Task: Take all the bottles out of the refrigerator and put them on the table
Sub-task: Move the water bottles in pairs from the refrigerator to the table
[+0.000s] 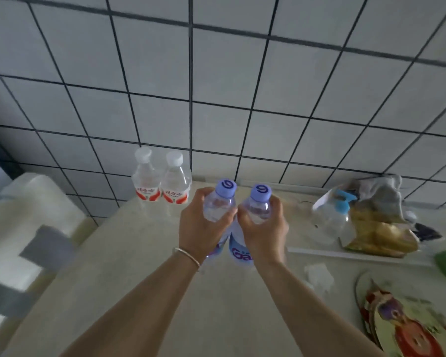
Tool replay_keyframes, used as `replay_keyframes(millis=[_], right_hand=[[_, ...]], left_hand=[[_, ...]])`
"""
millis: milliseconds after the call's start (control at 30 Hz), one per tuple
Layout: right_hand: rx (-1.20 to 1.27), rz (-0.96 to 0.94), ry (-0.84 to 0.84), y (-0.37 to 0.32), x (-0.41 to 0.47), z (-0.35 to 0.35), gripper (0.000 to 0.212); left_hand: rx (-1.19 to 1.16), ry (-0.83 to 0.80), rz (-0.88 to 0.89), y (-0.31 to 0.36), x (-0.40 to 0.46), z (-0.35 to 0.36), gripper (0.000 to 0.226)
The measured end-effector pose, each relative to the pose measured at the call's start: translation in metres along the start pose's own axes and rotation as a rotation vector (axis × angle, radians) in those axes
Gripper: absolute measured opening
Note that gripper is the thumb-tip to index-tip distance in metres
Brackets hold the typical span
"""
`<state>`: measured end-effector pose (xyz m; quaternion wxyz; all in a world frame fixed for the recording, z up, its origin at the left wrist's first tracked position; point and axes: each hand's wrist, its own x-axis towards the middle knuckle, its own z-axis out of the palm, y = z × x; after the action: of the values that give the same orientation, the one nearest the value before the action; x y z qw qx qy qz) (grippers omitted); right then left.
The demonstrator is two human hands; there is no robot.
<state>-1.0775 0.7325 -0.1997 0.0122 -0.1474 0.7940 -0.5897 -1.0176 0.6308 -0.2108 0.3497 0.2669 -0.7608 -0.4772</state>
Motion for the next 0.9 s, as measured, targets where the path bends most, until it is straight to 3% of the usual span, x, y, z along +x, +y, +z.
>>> replay_keyframes(millis=[233,567,800,900], right_hand=[[0.000,-0.076,0.037,0.048,0.051,0.028,0.039],[0.016,-0.120,0.084,0.068,0.063,0.040,0.034],[-0.073,-0.033,-0.092,0.061,0.048,0.028,0.044],[-0.130,0.051,-0.135,0.052,0.037,0.012,0.049]], left_hand=[[-0.051,0.113,0.062,-0.049,0.031,0.044,0.049],[-0.052,0.124,0.107,-0.075,0.045,0.059,0.045],[0.021,-0.090,-0.116,-0.057,0.039,0.040,0.058],[0.062,-0.128,-0.348,-0.036,0.024,0.027,0.054]])
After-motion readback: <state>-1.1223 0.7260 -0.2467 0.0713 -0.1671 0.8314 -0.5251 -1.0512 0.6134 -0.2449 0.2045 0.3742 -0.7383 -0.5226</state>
